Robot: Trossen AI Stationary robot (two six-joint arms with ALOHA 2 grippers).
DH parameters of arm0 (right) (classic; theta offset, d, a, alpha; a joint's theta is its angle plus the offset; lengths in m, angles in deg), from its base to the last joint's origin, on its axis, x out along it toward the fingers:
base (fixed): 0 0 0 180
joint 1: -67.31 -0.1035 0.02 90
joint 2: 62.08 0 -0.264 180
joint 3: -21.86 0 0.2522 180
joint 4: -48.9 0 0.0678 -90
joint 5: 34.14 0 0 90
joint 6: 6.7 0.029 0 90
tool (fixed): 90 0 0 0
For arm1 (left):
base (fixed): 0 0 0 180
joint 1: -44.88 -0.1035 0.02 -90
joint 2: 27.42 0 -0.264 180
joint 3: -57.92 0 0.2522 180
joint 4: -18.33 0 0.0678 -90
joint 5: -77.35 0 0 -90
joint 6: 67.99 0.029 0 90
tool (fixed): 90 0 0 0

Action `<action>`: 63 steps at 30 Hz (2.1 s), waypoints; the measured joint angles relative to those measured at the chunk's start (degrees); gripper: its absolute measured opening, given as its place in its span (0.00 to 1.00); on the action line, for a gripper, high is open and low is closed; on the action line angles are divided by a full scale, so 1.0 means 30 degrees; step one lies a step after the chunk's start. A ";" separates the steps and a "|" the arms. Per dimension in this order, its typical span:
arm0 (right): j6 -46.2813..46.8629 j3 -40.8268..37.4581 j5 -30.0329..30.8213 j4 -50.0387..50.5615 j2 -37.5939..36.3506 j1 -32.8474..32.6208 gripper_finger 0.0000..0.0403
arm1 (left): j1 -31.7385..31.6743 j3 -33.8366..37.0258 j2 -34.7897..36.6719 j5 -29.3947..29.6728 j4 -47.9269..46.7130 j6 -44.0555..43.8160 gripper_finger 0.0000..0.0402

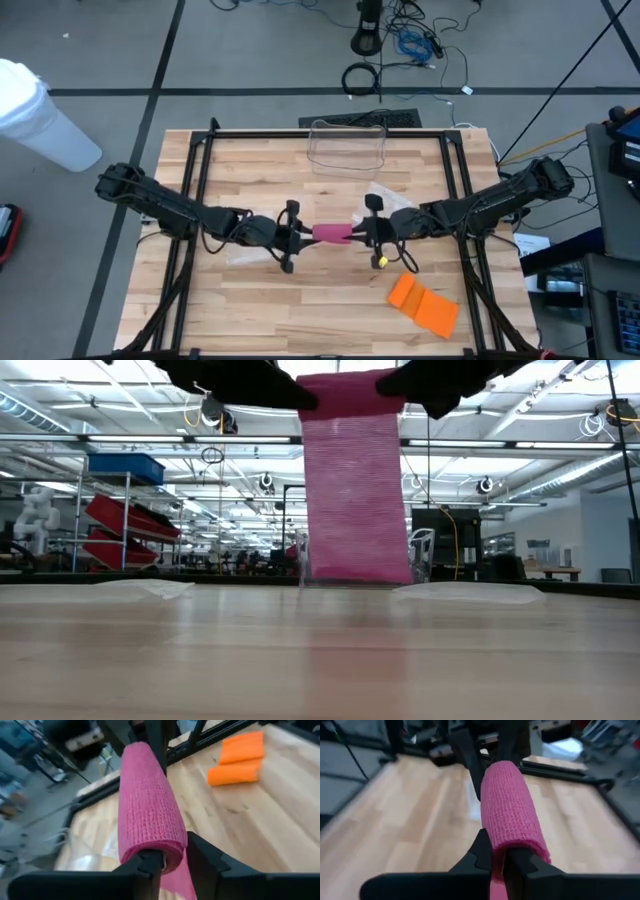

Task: Roll bandage
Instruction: Roll the pink bandage

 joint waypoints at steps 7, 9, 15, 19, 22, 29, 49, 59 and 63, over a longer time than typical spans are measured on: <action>-0.2777 0.0044 0.2413 0.0488 0.0036 -0.1194 0.01 | -0.0733 0.0007 0.0069 -0.2472 0.0350 -0.1261 0.31; -0.3914 0.0051 0.3191 0.0544 0.0036 -0.1558 0.01 | -0.0845 0.0015 0.0067 -0.2677 0.0645 -0.1724 0.31; -0.6142 0.0087 0.4267 0.0761 0.0029 -0.2102 0.01 | -0.0903 0.0022 0.0066 -0.2854 0.1412 -0.3348 0.31; -0.6405 0.0087 0.4310 0.0847 0.0015 -0.2102 0.01 | -0.1005 0.0031 0.0066 -0.2850 0.1536 -0.3748 0.29; -0.6383 0.0087 0.4193 0.0880 0.0015 -0.2101 0.01 | -0.1012 0.0044 0.0066 -0.2844 0.1580 -0.2993 0.23; -0.4482 0.0087 0.3854 0.0917 0.0029 -0.2088 0.03 | -0.1005 0.0044 0.0066 -0.2879 0.1551 -0.2225 0.06; 0.3535 -0.0015 0.0992 0.0052 0.0036 -0.1580 0.13 | -0.0500 0.0022 0.0131 -0.2046 0.0580 0.1416 0.06; 0.6631 -0.0015 -0.1126 -0.0533 0.0036 -0.0891 0.13 | 0.0775 0.0007 0.0124 0.0863 0.0294 0.4455 0.06; 0.5249 -0.0015 -0.1192 -0.0500 0.0036 -0.0791 0.11 | 0.0860 0.0007 0.0124 0.0961 0.0305 0.4370 0.06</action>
